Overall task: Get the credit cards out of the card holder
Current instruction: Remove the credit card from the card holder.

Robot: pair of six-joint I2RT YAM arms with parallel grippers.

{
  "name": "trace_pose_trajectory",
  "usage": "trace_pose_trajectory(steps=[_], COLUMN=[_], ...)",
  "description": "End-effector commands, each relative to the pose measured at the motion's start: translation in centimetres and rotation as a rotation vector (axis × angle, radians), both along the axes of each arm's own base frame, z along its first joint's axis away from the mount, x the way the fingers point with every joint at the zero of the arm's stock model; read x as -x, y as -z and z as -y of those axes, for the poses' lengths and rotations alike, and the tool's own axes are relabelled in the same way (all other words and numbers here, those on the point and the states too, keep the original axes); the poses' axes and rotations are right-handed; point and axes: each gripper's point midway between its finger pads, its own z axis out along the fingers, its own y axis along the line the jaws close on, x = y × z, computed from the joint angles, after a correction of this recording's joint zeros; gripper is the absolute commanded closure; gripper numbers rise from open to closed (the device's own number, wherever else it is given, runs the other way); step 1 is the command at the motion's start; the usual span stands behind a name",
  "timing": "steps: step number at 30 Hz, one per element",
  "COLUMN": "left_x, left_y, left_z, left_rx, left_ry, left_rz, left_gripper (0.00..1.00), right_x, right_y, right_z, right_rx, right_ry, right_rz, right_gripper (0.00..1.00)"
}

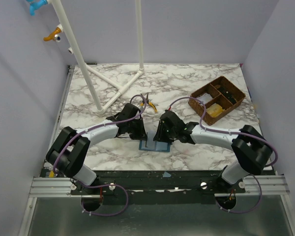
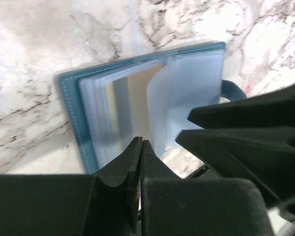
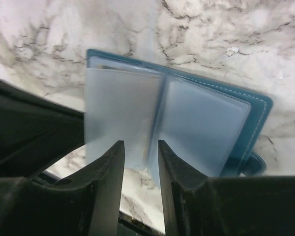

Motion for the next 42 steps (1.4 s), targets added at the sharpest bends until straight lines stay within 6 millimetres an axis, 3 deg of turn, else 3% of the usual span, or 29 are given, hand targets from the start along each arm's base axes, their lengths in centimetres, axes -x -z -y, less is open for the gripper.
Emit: trace_pose_trajectory(steps=[1, 8, 14, 20, 24, 30, 37, 42], left_x=[-0.6, -0.4, 0.5, 0.9, 0.8, -0.1, -0.8, -1.2], left_y=[-1.9, -2.3, -1.3, 0.7, 0.3, -2.2, -3.0, -3.5], left_z=[1.8, 4.3, 6.4, 7.7, 7.5, 5.6, 0.8, -2.5], left_rx=[0.053, 0.079, 0.075, 0.074, 0.071, 0.048, 0.035, 0.023], left_ry=[0.026, 0.076, 0.114, 0.128, 0.124, 0.089, -0.010, -0.073], left_rz=[0.034, 0.022, -0.011, -0.056, -0.044, 0.032, 0.058, 0.084], left_gripper=[0.98, 0.98, 0.98, 0.98, 0.98, 0.98, 0.97, 0.97], right_x=[-0.8, -0.9, -0.1, 0.4, 0.3, 0.4, -0.3, -0.5], right_y=[-4.5, -8.6, -9.2, -8.5, -8.1, -7.4, -6.3, -3.9], right_z=[1.7, 5.0, 8.0, 7.8, 6.9, 3.9, 1.1, -1.0], right_rx=[0.059, 0.093, 0.143, 0.130, 0.118, 0.033, 0.010, 0.080], right_ry=[0.028, 0.129, 0.192, 0.186, 0.163, 0.082, 0.020, -0.026], right_rz=[0.087, 0.171, 0.193, 0.166, 0.152, 0.111, 0.087, 0.059], right_gripper=[0.59, 0.55, 0.55, 0.55, 0.55, 0.55, 0.55, 0.55])
